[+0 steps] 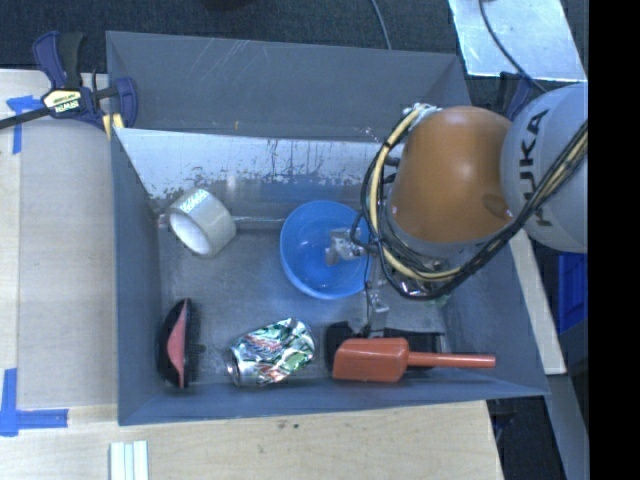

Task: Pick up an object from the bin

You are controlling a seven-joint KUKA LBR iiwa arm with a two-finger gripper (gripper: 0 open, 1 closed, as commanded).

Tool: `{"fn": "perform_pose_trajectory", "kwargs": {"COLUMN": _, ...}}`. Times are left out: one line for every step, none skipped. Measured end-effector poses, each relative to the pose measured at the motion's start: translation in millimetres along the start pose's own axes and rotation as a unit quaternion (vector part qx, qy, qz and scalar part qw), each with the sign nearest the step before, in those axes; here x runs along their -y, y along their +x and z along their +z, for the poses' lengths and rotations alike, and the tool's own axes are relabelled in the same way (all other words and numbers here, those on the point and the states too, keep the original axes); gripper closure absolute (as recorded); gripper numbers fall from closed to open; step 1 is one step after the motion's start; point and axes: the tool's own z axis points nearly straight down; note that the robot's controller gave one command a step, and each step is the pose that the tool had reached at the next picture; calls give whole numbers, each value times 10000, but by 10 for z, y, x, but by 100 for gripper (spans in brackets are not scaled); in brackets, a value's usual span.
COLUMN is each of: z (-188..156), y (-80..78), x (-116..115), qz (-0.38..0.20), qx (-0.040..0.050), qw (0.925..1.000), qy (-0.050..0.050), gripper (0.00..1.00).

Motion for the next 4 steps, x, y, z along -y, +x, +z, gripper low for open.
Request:
{"fn": "perform_pose_trajectory", "kwargs": {"z": 728, "y": -28, "x": -62, "qz": -217, "qx": 36, "qw": 9998, "qy": -10, "gripper": 0}}
{"fn": "perform_pose_trajectory", "kwargs": {"z": 602, "y": -10, "x": -58, "qz": -194, "qx": 29, "qw": 9998, "qy": -12, "gripper": 100}}
{"fn": "perform_pose_trajectory", "kwargs": {"z": 602, "y": -10, "x": -58, "qz": -193, "qx": 29, "qw": 9998, "qy": -13, "gripper": 100}}
{"fn": "perform_pose_trajectory", "kwargs": {"z": 402, "y": 248, "x": -451, "qz": -497, "qx": 37, "qw": 9988, "qy": -20, "gripper": 100}}
